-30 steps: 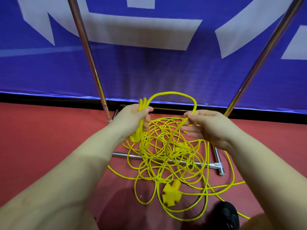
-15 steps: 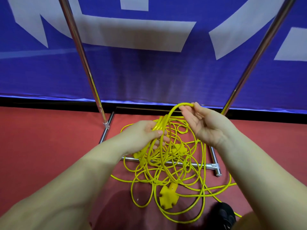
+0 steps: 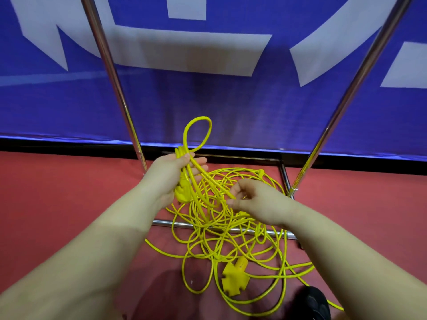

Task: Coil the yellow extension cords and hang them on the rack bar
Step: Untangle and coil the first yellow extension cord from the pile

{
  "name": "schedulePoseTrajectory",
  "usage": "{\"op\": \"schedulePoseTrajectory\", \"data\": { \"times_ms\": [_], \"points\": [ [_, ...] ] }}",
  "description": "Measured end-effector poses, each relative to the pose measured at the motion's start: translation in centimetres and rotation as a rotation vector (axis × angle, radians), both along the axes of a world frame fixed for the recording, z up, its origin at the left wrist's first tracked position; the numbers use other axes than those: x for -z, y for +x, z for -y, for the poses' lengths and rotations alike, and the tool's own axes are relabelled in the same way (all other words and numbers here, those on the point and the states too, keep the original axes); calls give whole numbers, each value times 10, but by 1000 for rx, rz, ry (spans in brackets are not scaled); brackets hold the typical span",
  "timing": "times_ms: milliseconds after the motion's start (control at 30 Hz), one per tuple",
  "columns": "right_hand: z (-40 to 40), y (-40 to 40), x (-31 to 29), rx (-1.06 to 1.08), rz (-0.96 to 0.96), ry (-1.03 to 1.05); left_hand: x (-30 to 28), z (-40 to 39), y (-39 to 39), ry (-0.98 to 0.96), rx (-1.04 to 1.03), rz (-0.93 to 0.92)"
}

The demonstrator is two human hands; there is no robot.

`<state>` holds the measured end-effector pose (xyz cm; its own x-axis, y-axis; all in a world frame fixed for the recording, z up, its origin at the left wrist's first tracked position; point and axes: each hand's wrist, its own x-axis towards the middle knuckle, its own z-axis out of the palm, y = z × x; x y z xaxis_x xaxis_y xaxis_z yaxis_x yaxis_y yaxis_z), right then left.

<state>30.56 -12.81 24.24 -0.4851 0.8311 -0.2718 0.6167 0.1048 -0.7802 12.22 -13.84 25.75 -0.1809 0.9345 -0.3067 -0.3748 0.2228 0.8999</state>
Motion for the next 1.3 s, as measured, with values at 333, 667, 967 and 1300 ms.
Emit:
{"op": "schedulePoseTrajectory", "data": {
  "times_ms": [333,667,967,1300],
  "points": [
    [-12,22,-5,159,341,403,5,0,-10,-42,141,-532],
    [-4,18,-28,-25,19,188,0,11,3,41,494,-474],
    [-8,11,-26,19,134,337,0,22,20,-8,671,-385],
    [-22,28,-24,246,-290,239,-5,11,4,36,407,-283]
  ]
}}
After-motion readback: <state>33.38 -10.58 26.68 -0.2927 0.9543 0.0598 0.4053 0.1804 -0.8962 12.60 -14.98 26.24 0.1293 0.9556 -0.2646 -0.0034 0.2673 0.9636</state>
